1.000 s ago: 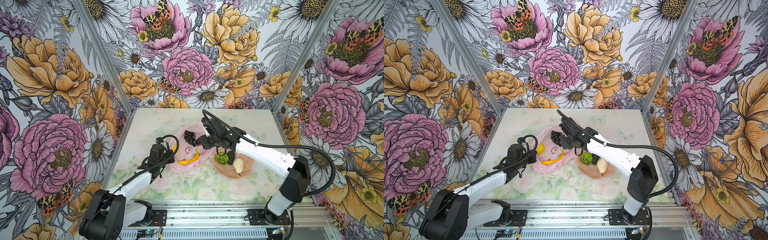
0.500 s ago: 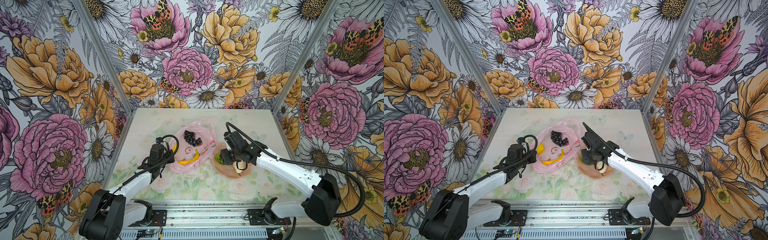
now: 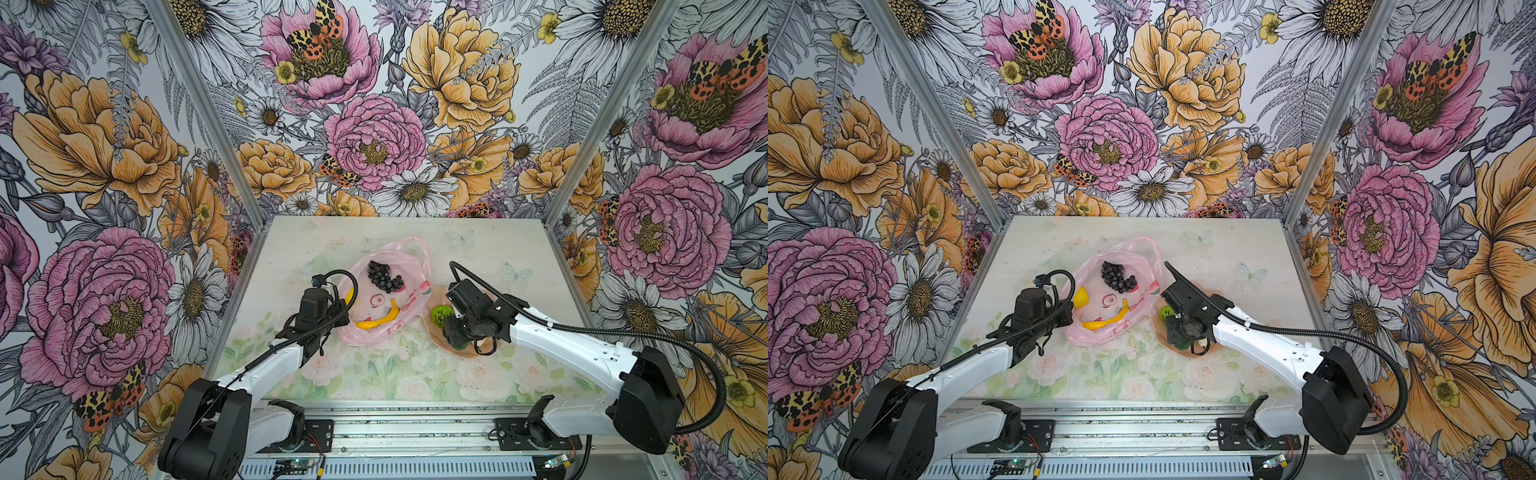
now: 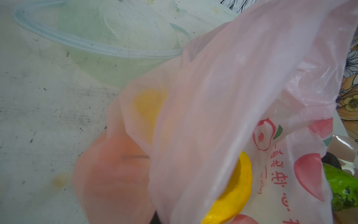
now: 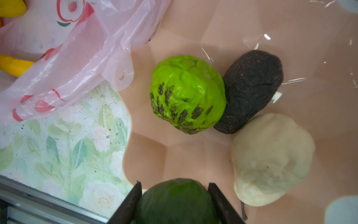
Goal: Take fruits out of the plastic bag
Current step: Place the fruit on the plate.
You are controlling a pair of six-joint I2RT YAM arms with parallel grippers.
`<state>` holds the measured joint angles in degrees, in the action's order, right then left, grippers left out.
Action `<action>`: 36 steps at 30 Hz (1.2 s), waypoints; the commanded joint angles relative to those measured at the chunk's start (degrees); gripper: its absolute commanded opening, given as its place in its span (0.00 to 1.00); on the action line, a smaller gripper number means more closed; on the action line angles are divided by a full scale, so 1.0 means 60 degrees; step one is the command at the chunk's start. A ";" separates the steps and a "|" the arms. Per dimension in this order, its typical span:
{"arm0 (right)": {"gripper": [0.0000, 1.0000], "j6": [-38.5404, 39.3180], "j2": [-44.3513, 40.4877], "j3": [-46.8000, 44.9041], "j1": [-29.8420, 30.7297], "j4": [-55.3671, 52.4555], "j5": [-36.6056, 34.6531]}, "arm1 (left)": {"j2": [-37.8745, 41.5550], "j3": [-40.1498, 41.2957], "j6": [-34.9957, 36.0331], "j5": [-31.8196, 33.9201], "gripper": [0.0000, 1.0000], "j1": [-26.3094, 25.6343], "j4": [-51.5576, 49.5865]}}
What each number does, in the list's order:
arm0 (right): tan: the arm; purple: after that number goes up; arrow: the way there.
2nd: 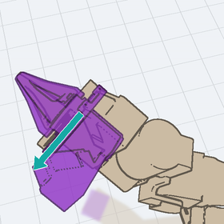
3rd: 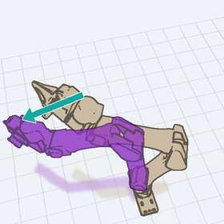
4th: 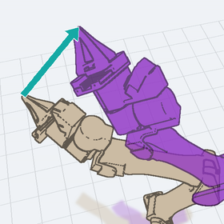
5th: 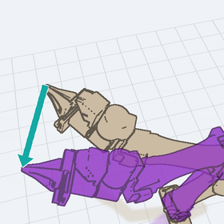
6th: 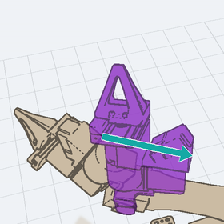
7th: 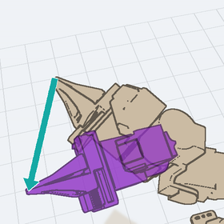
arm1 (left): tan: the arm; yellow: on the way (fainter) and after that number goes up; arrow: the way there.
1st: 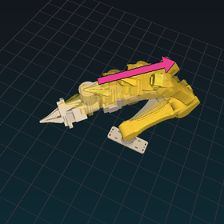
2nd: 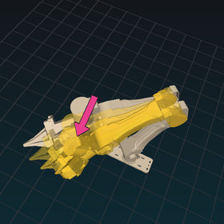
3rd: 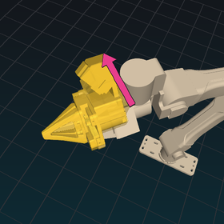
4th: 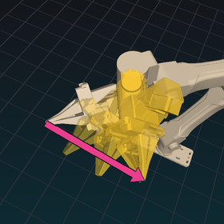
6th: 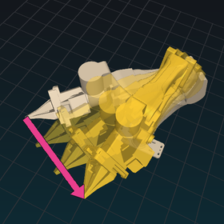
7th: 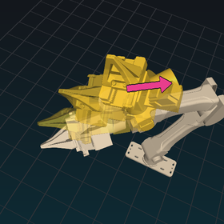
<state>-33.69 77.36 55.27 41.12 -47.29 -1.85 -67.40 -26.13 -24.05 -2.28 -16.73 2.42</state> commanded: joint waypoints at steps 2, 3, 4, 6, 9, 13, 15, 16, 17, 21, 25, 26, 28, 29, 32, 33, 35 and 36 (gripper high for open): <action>0.54 -0.0221 0.0379 -0.0012 0.0060 0.0041 -0.0277 | 0.0055 -0.0098 0.0009 0.0228 0.00 -0.0038 0.0008; 0.54 -0.0242 0.0473 -0.0013 0.0060 0.0040 -0.0268 | 0.0055 -0.0098 0.0012 0.0233 0.00 -0.0047 -0.0004; 0.54 -0.0280 0.0570 -0.0012 0.0060 0.0044 -0.0267 | 0.0045 -0.0098 0.0017 0.0220 0.00 -0.0042 -0.0007; 0.55 -0.0302 0.0747 -0.0016 0.0060 0.0041 -0.0248 | 0.0048 -0.0098 0.0023 0.0213 0.00 -0.0060 -0.0007; 0.56 -0.0357 0.0911 -0.0053 0.0031 0.0022 -0.0206 | 0.0006 -0.0112 0.0025 0.0234 0.00 -0.0052 0.0008; 0.57 -0.0347 0.1123 0.0002 -0.0055 -0.0043 -0.0193 | 0.0065 -0.0099 0.0025 0.0249 0.00 -0.0045 -0.0022; 0.59 -0.0312 0.1223 0.0049 -0.0094 -0.0100 -0.0232 | 0.0122 -0.0070 0.0028 0.0261 0.00 -0.0055 -0.0044; 0.59 -0.0317 0.1267 0.0062 -0.0122 -0.0138 -0.0276 | 0.0152 -0.0071 0.0024 0.0264 0.00 -0.0055 -0.0062; 0.60 -0.0297 0.1300 0.0074 -0.0144 -0.0173 -0.0317 | 0.0188 -0.0069 0.0025 0.0276 0.00 -0.0047 -0.0066; 0.62 -0.0266 0.1345 0.0099 -0.0237 -0.0247 -0.0470 | 0.0241 -0.0064 0.0039 0.0291 0.00 -0.0039 -0.0109; 0.66 -0.0216 0.1402 0.0134 -0.0306 -0.0327 -0.0592 | 0.0204 -0.0068 0.0039 0.0278 0.00 -0.0024 -0.0080; 0.68 -0.0190 0.1403 0.0172 -0.0306 -0.0358 -0.0639 | 0.0206 -0.0072 0.0039 0.0271 0.00 -0.0028 -0.0089; 0.69 -0.0149 0.1400 0.0208 -0.0321 -0.0425 -0.0721 | 0.0233 -0.0058 0.0046 0.0278 0.00 -0.0028 -0.0092; 0.70 -0.0118 0.1403 0.0236 -0.0335 -0.0466 -0.0775 | 0.0254 -0.0062 0.0027 0.0276 0.00 -0.0024 -0.0094; 0.72 -0.0082 0.1352 0.0255 -0.0364 -0.0556 -0.0922 | 0.0266 -0.0056 0.0025 0.0285 0.00 -0.0022 -0.0106; 0.73 -0.0064 0.1344 0.0273 -0.0379 -0.0576 -0.0944 | 0.0263 -0.0054 0.0037 0.0286 0.00 -0.0013 -0.0109; 0.74 -0.0052 0.1323 0.0284 -0.0394 -0.0604 -0.0978 | 0.0248 -0.0057 0.0021 0.0269 0.00 -0.0016 -0.0094; 0.74 -0.0033 0.1308 0.0307 -0.0408 -0.0626 -0.0993 | 0.0241 -0.0055 0.0025 0.0277 0.00 -0.0020 -0.0083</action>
<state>-34.61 85.25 55.33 39.11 -50.17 -5.89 -66.85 -26.13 -24.05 -1.67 -16.73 1.76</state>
